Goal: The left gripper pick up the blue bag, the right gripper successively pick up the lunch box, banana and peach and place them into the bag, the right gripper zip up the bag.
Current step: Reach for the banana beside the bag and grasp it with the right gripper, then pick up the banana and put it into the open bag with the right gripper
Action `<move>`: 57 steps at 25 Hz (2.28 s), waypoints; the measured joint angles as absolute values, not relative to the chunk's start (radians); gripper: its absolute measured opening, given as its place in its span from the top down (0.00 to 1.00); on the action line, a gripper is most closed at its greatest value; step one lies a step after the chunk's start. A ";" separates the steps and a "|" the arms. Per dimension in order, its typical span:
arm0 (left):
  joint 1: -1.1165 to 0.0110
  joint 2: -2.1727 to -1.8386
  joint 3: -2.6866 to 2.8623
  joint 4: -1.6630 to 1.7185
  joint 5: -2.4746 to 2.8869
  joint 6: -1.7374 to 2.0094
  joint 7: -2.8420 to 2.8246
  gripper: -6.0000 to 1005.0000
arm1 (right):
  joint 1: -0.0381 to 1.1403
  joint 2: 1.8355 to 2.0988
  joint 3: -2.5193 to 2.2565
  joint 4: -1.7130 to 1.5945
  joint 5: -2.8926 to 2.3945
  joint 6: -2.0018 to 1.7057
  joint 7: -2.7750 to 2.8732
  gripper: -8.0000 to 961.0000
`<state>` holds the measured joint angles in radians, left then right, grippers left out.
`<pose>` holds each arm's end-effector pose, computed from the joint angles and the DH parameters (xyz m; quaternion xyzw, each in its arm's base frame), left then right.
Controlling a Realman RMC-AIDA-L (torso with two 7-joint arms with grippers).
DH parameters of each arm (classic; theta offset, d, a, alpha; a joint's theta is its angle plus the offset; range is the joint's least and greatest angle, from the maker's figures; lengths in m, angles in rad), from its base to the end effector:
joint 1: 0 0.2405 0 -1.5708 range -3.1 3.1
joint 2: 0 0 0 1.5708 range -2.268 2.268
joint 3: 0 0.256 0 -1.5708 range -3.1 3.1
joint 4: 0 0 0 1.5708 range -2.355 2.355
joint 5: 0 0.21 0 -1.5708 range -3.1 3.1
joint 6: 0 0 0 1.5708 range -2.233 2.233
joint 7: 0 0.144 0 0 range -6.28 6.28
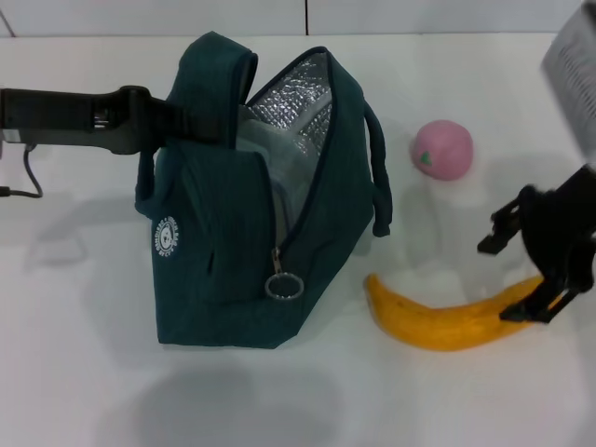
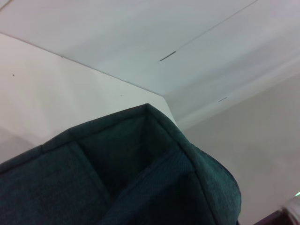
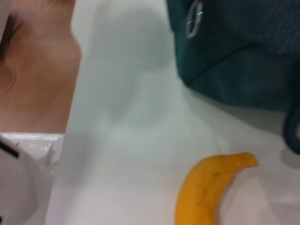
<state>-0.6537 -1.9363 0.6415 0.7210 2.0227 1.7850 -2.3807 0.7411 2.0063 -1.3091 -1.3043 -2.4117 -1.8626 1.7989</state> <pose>-0.2267 0.3559 0.0697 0.8012 0.5458 0.2432 0.0316 0.1461 0.3434 0.0232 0.9806 0.0430 0.1885 0.0311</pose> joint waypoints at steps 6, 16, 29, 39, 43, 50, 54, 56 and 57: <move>-0.655 -1.938 0.642 0.721 2.023 1.785 -2.386 0.97 | 0.719 2.014 -1.424 -1.297 -2.426 -1.774 1.778 0.17; -0.655 -1.940 0.638 0.719 2.022 1.784 -2.388 0.97 | 0.694 2.022 -1.572 -1.193 -2.417 -1.616 1.761 0.17; -0.658 -1.942 0.639 0.719 2.022 1.786 -2.388 0.97 | 0.690 2.023 -1.639 -1.165 -2.417 -1.573 1.765 0.28; -0.658 -1.940 0.637 0.719 2.022 1.787 -2.389 0.97 | 0.685 2.023 -1.641 -1.182 -2.403 -1.638 1.762 0.47; -0.658 -1.938 0.637 0.719 2.022 1.787 -2.396 0.97 | 0.691 2.020 -1.631 -1.221 -2.303 -1.781 1.756 0.53; -0.658 -1.940 0.637 0.719 2.022 1.786 -2.400 0.97 | 0.691 2.018 -1.493 -1.234 -2.094 -1.943 1.733 0.57; -0.662 -1.943 0.639 0.719 2.022 1.786 -2.400 0.97 | 0.696 2.015 -1.296 -1.181 -1.940 -2.045 1.705 0.56; -0.663 -1.943 0.641 0.719 2.022 1.786 -2.401 0.97 | 0.711 2.011 -1.170 -1.104 -1.872 -2.084 1.700 0.56; -0.664 -1.943 0.641 0.719 2.022 1.785 -2.401 0.97 | 0.721 2.007 -1.112 -1.058 -1.848 -2.099 1.696 0.56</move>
<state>-0.6637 -1.9431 0.6411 0.7194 2.0219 1.7853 -2.4007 0.7215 2.0072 -1.1116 -1.0576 -1.8484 -2.0990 1.6958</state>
